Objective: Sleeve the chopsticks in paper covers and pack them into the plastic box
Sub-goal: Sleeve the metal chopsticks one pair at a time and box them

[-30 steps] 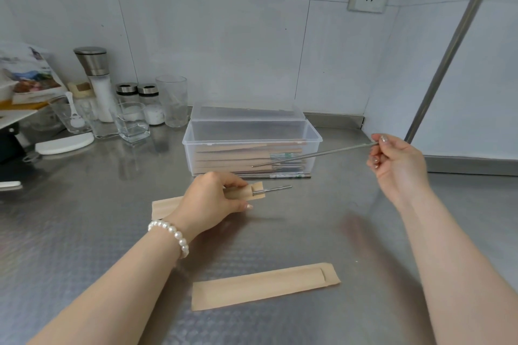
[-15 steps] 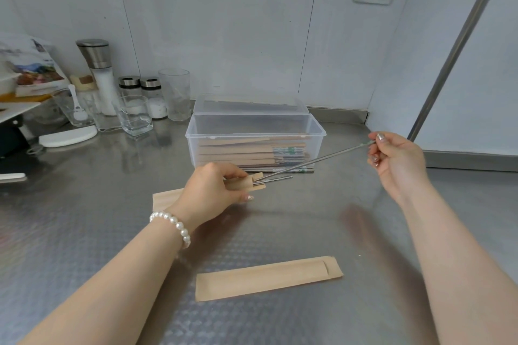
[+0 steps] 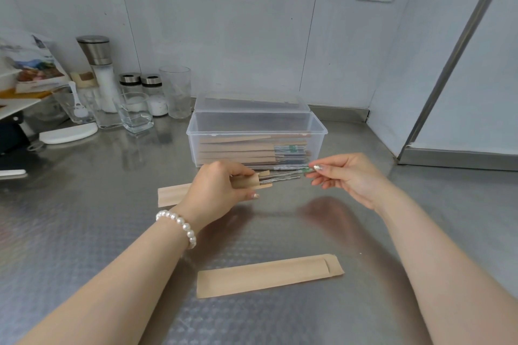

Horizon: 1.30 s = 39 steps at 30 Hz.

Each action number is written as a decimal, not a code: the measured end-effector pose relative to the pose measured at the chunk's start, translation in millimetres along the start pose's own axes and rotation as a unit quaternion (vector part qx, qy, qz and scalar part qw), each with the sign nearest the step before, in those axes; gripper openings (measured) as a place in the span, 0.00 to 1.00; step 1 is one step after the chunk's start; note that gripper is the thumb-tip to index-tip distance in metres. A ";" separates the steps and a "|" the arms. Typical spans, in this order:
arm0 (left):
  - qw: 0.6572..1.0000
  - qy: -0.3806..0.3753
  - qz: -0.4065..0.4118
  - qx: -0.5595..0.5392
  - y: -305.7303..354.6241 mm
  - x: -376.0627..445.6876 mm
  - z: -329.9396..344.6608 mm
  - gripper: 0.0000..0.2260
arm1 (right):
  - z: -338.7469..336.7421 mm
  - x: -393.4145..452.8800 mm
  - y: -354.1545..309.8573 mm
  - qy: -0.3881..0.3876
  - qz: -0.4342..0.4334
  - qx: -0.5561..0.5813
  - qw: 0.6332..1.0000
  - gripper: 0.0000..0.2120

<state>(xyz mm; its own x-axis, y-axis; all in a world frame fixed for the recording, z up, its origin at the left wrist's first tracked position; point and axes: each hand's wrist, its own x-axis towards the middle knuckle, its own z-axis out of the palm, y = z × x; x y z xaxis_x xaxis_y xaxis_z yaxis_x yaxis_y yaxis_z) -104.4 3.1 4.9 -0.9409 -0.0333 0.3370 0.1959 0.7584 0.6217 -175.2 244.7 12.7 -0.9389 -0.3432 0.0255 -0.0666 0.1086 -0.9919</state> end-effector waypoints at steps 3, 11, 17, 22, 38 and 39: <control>1.000 -0.008 0.002 0.004 0.3 -0.1 3.4 0.18 | 9.8 -0.2 0.9 -0.025 0.003 -0.016 1.000 0.08; 1.000 -0.013 0.008 0.007 1.2 -1.6 6.0 0.18 | 19.8 -1.2 1.2 -0.047 0.006 -0.028 0.999 0.09; 1.000 -0.013 0.018 0.010 2.7 -1.9 6.3 0.18 | 23.6 -1.4 1.2 -0.052 0.014 -0.033 0.998 0.09; 1.000 -0.013 0.020 0.011 1.2 -2.1 6.7 0.19 | 27.6 -1.5 1.5 -0.046 0.029 -0.018 0.998 0.09; 0.980 0.174 0.080 0.059 -6.6 3.2 7.3 0.27 | 28.0 1.1 -14.1 0.097 0.085 0.239 0.962 0.03; 0.971 0.218 0.080 0.053 -6.4 2.6 4.8 0.26 | 20.7 1.2 -17.0 0.114 0.078 0.247 0.959 0.03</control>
<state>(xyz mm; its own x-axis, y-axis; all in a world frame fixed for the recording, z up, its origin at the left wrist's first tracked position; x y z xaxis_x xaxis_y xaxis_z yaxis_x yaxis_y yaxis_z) -109.4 1.3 -1.6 -0.6903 -0.1637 0.7047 0.2791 0.8384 0.4682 -168.2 223.1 27.0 -0.9776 -0.1399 -0.1572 0.1960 -0.3335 -0.9222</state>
